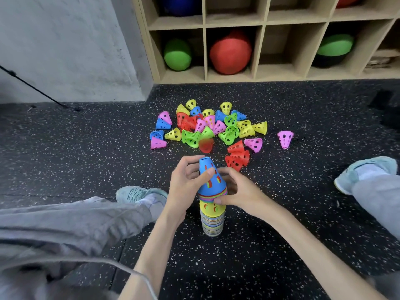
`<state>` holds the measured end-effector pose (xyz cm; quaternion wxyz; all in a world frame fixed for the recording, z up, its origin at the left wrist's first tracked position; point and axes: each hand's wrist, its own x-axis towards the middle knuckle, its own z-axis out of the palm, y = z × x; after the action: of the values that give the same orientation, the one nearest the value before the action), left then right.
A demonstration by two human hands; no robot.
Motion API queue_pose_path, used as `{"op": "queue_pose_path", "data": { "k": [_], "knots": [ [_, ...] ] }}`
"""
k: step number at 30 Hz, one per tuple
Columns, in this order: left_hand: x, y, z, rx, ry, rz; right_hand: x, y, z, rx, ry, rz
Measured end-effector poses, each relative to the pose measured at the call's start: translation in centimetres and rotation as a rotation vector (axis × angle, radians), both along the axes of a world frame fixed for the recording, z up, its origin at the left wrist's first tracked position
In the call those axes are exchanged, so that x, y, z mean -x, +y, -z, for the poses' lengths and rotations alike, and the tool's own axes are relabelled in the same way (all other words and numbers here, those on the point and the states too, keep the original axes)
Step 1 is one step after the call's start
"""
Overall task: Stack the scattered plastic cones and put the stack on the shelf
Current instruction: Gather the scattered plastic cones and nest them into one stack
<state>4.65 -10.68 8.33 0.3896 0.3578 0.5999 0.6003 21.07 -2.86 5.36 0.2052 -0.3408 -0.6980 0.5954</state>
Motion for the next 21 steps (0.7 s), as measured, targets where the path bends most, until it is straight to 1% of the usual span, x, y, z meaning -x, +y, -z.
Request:
{"op": "queue_pose_path", "data": {
  "k": [6,9,11,14,17,19,21],
  "knots": [
    [-0.8,0.2,1.2,0.007,0.058,0.043,-1.4,-0.2,0.8,-0.014,-0.063,0.041],
    [-1.2,-0.1,1.3,-0.007,0.084,0.043,-1.8,-0.7,0.3,-0.057,-0.093,0.06],
    [-1.2,-0.2,1.5,-0.013,0.145,0.066,-2.1,-1.2,-0.4,-0.115,-0.124,0.07],
    [-1.0,-0.2,2.1,0.013,0.276,0.13,-2.7,-1.7,-1.6,-0.224,-0.205,0.05],
    [-1.1,-0.4,2.0,0.005,0.449,0.13,-3.6,-2.4,-3.3,-0.314,-0.254,0.056],
    [-1.0,-0.5,0.9,-0.021,0.628,0.172,-4.1,-2.7,-4.9,-0.386,-0.28,0.091],
    [-0.3,-0.4,-0.9,-0.05,0.879,0.236,-4.1,-2.6,-6.8,-0.477,-0.309,0.115]
  ]
}}
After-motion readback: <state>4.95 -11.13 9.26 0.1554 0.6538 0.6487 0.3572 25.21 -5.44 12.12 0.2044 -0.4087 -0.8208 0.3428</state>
